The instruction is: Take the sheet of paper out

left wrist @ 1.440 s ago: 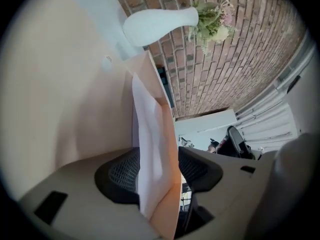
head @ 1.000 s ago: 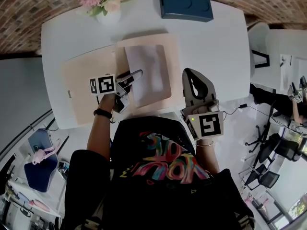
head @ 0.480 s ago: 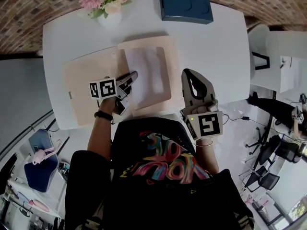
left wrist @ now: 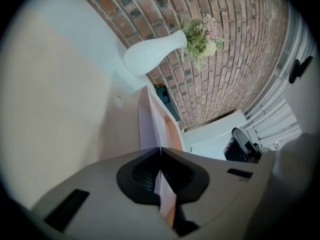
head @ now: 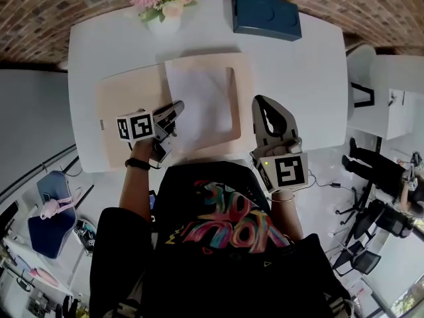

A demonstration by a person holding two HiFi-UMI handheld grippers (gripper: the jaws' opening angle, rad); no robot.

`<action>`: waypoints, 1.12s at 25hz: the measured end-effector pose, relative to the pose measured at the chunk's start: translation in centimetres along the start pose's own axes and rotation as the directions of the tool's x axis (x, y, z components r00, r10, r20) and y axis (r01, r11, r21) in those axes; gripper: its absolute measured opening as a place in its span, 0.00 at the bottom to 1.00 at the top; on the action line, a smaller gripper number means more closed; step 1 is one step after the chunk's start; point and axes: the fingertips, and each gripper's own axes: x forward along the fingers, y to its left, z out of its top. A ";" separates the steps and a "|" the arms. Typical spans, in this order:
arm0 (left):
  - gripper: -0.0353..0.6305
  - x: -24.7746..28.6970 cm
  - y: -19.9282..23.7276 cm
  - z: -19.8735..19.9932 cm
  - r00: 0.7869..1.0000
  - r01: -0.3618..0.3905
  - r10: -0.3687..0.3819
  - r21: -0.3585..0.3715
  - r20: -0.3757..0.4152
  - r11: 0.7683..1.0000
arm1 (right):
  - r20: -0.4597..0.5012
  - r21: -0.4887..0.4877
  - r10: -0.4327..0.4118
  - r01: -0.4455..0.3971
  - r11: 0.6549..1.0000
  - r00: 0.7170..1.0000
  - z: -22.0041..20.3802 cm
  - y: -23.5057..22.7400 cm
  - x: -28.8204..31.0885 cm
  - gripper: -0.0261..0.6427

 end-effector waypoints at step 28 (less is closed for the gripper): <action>0.09 -16.0 -2.2 0.6 0.931 -0.093 0.081 0.017 0.356 0.995 | -0.058 -0.092 0.186 -0.191 0.977 0.981 0.8 5.4 0.5 0.06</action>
